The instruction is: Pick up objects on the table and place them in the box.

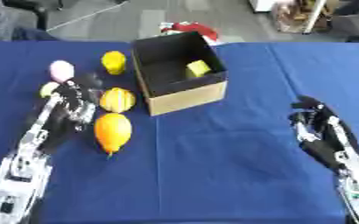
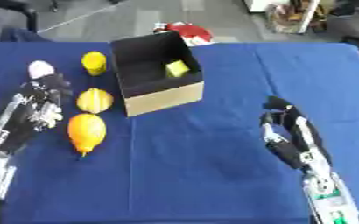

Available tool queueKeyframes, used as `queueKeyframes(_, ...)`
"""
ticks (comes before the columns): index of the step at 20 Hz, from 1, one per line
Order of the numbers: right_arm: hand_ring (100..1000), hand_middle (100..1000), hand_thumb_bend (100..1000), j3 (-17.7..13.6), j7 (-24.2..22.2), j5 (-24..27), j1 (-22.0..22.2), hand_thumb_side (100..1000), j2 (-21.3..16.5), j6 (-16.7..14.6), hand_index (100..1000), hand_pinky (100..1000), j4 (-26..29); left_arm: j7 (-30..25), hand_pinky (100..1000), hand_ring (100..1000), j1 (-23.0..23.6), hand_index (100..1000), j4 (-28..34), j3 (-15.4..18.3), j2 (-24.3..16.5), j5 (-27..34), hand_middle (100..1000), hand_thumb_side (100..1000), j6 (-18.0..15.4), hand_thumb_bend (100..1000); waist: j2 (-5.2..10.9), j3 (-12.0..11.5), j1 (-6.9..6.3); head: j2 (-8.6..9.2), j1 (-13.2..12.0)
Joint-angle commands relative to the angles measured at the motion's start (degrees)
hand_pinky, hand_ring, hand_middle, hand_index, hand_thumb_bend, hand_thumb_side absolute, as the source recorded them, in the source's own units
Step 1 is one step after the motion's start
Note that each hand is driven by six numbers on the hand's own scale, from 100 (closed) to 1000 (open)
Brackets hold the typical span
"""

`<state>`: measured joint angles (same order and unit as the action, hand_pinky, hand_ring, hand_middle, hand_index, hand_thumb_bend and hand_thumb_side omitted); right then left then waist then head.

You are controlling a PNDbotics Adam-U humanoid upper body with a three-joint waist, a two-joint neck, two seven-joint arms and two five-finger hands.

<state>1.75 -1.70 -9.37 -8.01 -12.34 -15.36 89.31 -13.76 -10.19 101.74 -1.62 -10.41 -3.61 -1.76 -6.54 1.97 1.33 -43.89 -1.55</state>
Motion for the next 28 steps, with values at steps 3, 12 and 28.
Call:
queueKeyframes(3, 675, 740, 100, -0.42, 0.03, 0.30, -0.51, 327, -0.59, 0.03, 882, 746, 1.33, 0.00, 798, 774, -0.93, 866, 0.81, 0.21, -1.03, -0.35, 747, 443, -0.18, 100, -0.31, 0.06, -0.59, -0.23, 0.16)
queueKeyframes(12, 674, 740, 100, -0.32, -0.11, 0.26, -0.61, 327, -0.70, 0.00, 882, 746, 1.24, 0.09, 796, 773, -3.72, 866, 0.53, 0.64, -3.71, -1.62, 746, 409, -0.30, 100, -0.21, 0.25, -0.74, -0.23, 0.30)
queueKeyframes(28, 672, 740, 100, 0.05, -0.43, 0.13, 0.14, 321, -1.54, -0.08, 882, 747, 0.64, -7.05, 799, 765, -40.22, 885, -39.87, -1.53, -22.16, -33.58, 751, 181, -0.54, 100, 0.92, 1.95, -1.60, -0.23, -0.84)
